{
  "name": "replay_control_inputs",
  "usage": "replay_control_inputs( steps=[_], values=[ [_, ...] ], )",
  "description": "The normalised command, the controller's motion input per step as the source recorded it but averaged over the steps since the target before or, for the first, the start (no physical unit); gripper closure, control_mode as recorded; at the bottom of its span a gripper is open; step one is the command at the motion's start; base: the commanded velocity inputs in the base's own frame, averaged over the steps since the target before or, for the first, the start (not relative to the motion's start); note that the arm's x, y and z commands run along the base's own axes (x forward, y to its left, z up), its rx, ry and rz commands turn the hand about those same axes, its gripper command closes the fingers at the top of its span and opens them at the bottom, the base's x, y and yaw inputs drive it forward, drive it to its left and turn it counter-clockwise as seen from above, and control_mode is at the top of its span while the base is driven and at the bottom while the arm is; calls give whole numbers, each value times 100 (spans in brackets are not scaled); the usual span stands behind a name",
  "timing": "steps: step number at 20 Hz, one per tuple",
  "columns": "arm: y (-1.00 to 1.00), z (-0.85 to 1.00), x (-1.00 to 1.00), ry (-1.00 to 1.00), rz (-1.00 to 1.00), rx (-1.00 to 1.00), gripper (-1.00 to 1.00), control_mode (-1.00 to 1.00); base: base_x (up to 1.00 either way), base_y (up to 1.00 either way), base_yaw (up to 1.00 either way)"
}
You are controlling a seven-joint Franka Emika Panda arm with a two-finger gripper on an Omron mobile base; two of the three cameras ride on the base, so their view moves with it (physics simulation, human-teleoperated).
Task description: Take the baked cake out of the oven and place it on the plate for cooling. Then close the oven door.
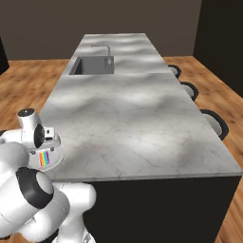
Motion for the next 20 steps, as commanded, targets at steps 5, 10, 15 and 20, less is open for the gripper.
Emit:
replay_control_inputs(
  steps=[5,10,15,20],
  values=[
    [-30,26,-35,0,-8,0,-100,-100,0,0,0],
    [-31,23,-34,0,-10,0,-100,-100,0,0,0],
    [-29,19,-36,0,-13,0,-100,-100,0,0,0],
    [-25,18,-36,0,-16,0,-100,-100,0,0,0]
  ],
)
